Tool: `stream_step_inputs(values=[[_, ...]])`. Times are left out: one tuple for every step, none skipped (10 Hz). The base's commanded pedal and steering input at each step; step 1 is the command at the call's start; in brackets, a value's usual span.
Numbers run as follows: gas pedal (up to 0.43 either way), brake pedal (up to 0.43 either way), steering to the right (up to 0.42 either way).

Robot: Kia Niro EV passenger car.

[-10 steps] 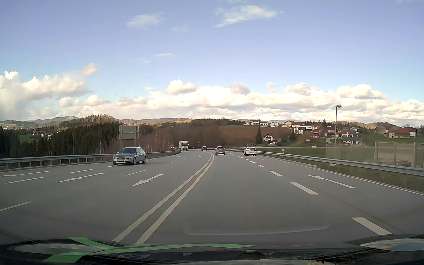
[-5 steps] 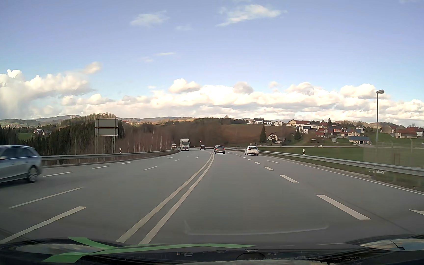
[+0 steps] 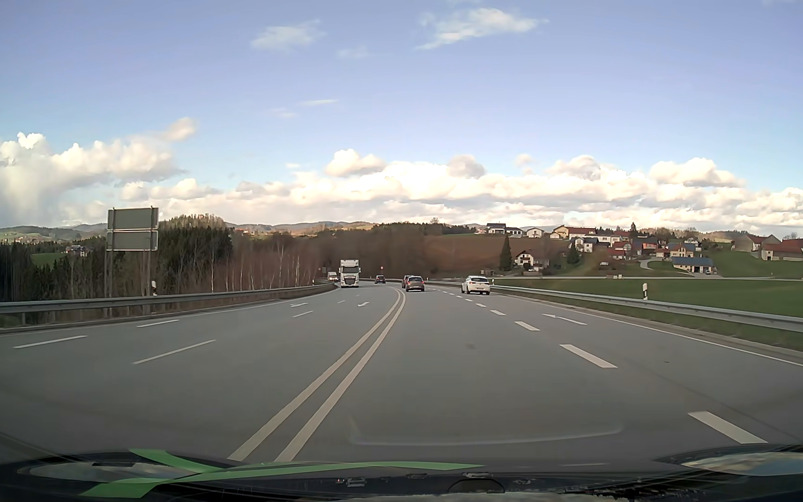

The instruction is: Follow the waypoints while adhering to traffic rules and regulations

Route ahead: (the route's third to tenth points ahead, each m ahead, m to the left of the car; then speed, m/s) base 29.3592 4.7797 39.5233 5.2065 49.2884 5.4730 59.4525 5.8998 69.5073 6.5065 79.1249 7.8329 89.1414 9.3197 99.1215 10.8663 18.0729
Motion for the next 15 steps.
stream_step_inputs(values=[[0.0, 0.0, -0.007], [0.0, 0.0, -0.007], [0.0, 0.0, -0.006], [0.0, 0.0, -0.006], [0.0, 0.0, -0.006], [0.0, 0.0, -0.005], [0.0, 0.0, -0.005], [0.0, 0.0, -0.005], [0.02, 0.0, -0.005], [0.02, 0.0, -0.005], [0.028, 0.0, -0.005], [0.028, 0.0, -0.005], [0.039, 0.0, -0.005], [0.047, 0.0, -0.006], [0.047, 0.0, -0.006]])
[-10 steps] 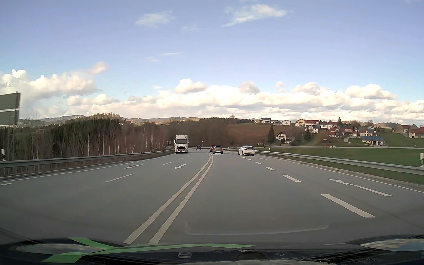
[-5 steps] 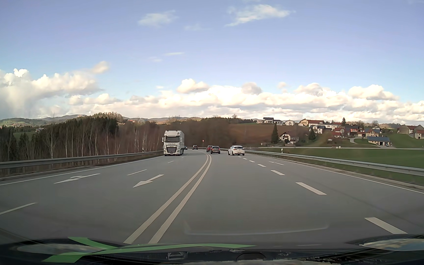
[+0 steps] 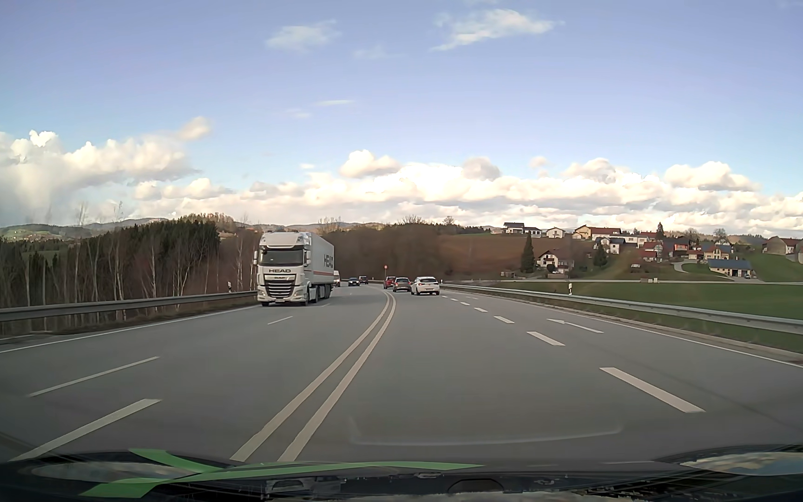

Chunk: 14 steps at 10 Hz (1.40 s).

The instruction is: Follow the waypoints while adhering to traffic rules and regulations

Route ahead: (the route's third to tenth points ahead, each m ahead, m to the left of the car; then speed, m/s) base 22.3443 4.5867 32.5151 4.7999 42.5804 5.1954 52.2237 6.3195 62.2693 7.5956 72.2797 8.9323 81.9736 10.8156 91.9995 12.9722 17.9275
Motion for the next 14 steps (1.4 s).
stream_step_inputs(values=[[0.059, 0.0, -0.007], [0.059, 0.0, -0.007], [0.059, 0.0, -0.008], [0.067, 0.0, -0.008], [0.067, 0.0, -0.009], [0.067, 0.0, -0.01], [0.067, 0.0, -0.01], [0.067, 0.0, -0.01], [0.067, 0.0, -0.01], [0.067, 0.0, -0.01], [0.067, 0.0, -0.01], [0.079, 0.0, -0.011], [0.079, 0.0, -0.011], [0.079, 0.0, -0.011]])
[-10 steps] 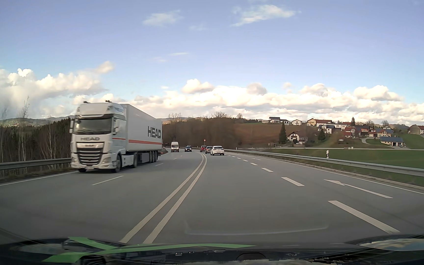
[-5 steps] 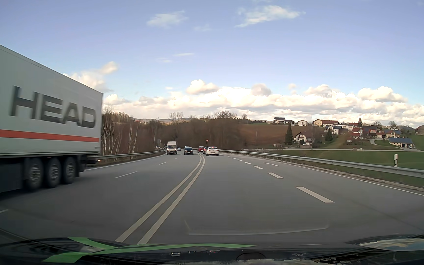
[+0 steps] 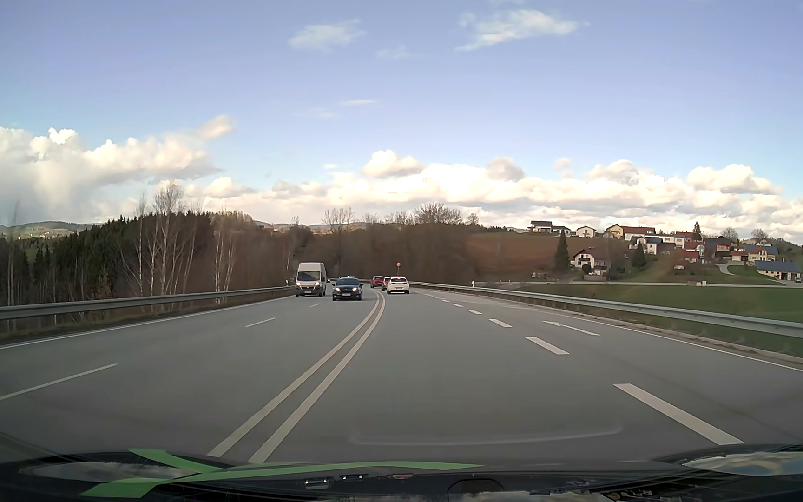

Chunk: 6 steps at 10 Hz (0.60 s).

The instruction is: Follow the waypoints while adhering to traffic rules and regulations

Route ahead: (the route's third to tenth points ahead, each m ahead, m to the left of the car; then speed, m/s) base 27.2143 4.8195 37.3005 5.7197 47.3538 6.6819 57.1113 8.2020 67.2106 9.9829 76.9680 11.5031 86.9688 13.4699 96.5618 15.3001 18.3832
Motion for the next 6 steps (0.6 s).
stream_step_inputs(values=[[0.079, 0.0, -0.012], [0.079, 0.0, -0.012], [0.087, 0.0, -0.013], [0.087, 0.0, -0.014], [0.087, 0.0, -0.014], [0.087, 0.0, -0.015]])
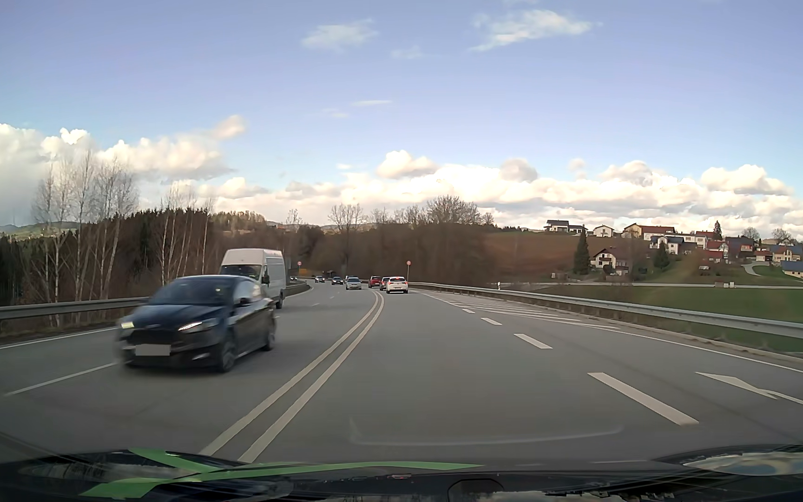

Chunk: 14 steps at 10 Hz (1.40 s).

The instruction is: Follow the waypoints while adhering to traffic rules and regulations

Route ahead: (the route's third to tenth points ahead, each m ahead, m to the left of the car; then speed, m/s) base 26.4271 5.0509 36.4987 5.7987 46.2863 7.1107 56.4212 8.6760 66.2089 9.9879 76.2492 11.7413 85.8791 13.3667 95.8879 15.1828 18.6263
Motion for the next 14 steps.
stream_step_inputs(values=[[0.087, 0.0, -0.015], [0.087, 0.0, -0.016], [0.087, 0.0, -0.016], [0.087, 0.0, -0.016], [0.087, 0.0, -0.016], [0.087, 0.0, -0.016], [0.087, 0.0, -0.016], [0.087, 0.0, -0.016], [0.087, 0.0, -0.016], [0.087, 0.0, -0.016], [0.087, 0.0, -0.016], [0.087, 0.0, -0.016], [0.087, 0.0, -0.016], [0.087, 0.0, -0.016]])
